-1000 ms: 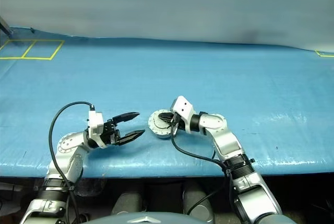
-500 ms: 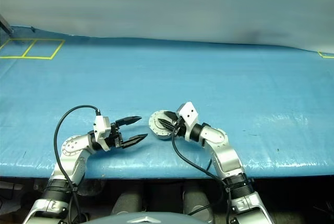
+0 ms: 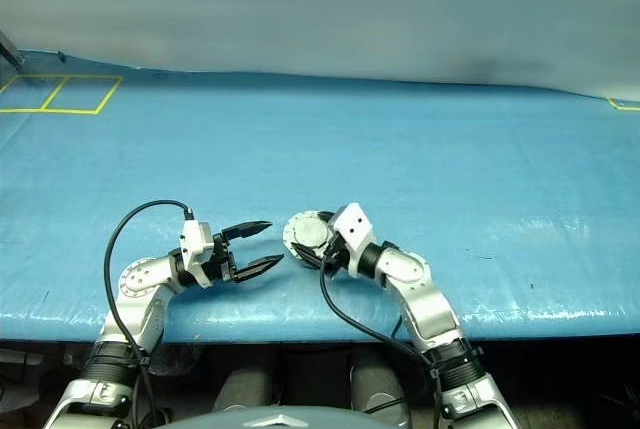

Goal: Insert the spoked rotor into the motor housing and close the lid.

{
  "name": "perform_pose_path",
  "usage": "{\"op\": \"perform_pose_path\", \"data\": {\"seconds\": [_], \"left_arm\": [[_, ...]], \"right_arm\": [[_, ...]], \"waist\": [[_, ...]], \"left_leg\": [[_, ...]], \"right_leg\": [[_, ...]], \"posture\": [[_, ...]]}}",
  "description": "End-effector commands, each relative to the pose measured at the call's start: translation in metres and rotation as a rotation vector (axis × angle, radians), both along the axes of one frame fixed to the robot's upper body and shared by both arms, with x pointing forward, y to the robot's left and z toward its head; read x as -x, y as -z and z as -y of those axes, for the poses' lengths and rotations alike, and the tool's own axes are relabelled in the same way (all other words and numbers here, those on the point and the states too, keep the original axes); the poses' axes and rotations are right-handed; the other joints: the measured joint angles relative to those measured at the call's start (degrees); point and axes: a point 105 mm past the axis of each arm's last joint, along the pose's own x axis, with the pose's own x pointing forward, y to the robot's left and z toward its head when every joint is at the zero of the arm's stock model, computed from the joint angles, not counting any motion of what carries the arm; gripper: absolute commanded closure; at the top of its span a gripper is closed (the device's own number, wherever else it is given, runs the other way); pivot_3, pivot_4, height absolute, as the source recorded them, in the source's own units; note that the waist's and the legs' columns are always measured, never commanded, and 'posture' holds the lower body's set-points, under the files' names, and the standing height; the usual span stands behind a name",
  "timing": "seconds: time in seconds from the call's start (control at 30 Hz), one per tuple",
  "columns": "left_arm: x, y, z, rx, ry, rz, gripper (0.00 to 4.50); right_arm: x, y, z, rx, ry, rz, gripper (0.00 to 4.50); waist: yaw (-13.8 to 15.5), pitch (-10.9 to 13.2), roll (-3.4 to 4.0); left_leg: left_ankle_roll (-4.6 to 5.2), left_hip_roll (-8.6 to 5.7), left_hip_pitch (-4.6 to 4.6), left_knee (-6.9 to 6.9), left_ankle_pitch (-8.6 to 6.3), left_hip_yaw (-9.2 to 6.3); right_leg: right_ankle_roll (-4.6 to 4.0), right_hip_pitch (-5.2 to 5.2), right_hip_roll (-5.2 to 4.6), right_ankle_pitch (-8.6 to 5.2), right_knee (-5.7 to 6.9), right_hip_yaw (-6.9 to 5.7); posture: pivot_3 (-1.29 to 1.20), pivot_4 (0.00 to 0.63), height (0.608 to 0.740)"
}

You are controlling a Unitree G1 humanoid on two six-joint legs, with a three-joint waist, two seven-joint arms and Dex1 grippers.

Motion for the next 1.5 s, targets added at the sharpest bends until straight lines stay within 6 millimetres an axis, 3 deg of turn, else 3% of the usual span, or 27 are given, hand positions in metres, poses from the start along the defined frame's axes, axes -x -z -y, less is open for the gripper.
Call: {"op": "perform_pose_path", "data": {"seconds": [0.03,0.1,0.47,0.93,1.1,1.23,1.5], "left_arm": [[-0.001,-0.005,-0.001,-0.001,-0.007,0.036,0.83],[-0.001,-0.005,-0.002,-0.001,-0.011,0.035,0.83],[0.0,-0.003,0.0,0.003,-0.007,0.026,0.83],[-0.003,-0.01,0.003,0.035,-0.022,-0.043,0.83],[-0.006,-0.017,0.006,0.07,-0.034,-0.072,0.83],[-0.007,-0.02,0.008,0.076,-0.034,-0.064,0.83],[-0.005,-0.017,0.009,0.074,-0.021,-0.073,0.83]], "right_arm": [[0.002,0.003,-0.002,0.019,-0.009,0.003,1.01],[0.005,0.004,-0.002,0.044,-0.032,0.007,1.49],[0.008,-0.003,-0.001,0.057,-0.083,-0.002,1.5],[0.002,0.031,0.013,0.19,-0.045,-0.069,1.5],[-0.002,0.033,0.018,0.209,-0.023,-0.062,1.5],[-0.006,0.025,0.018,0.101,0.017,-0.115,1.5],[-0.006,0.029,0.024,0.17,0.014,-0.097,1.5]], "waist": [[0.0,0.0,0.0],[0.0,0.0,0.0],[0.1,0.0,0.0],[-0.1,0.0,-0.02],[-0.1,0.0,-0.02],[-0.1,0.0,-0.02],[-0.1,0.0,-0.02]], "left_leg": [[0.0,0.0,0.0,0.0,0.0,0.0],[0.0,0.0,0.0,0.0,0.0,0.0],[-0.01,-0.01,-0.02,-0.07,-0.01,0.0],[-0.02,0.01,0.14,-0.03,-0.01,-0.02],[-0.02,0.01,0.25,-0.02,-0.01,-0.02],[-0.02,0.01,0.26,0.0,-0.01,-0.02],[-0.02,-0.01,0.25,0.02,-0.02,-0.01]], "right_leg": [[0.0,0.0,0.0,0.0,0.0,0.0],[0.0,0.0,0.0,0.0,-0.01,0.0],[-0.03,-0.03,-0.02,-0.03,-0.05,-0.01],[-0.03,0.06,-0.01,-0.03,-0.03,-0.01],[-0.03,0.01,-0.03,-0.03,-0.04,-0.01],[-0.03,0.01,-0.03,-0.03,-0.04,-0.01],[-0.03,-0.02,-0.1,-0.03,-0.06,-0.01]], "posture": [[0.0,0.15,0.74],[0.0,0.15,0.74],[0.0,0.15,0.74],[0.0,0.15,0.74],[0.0,0.15,0.74],[0.0,0.15,0.74],[0.0,0.15,0.74]]}}
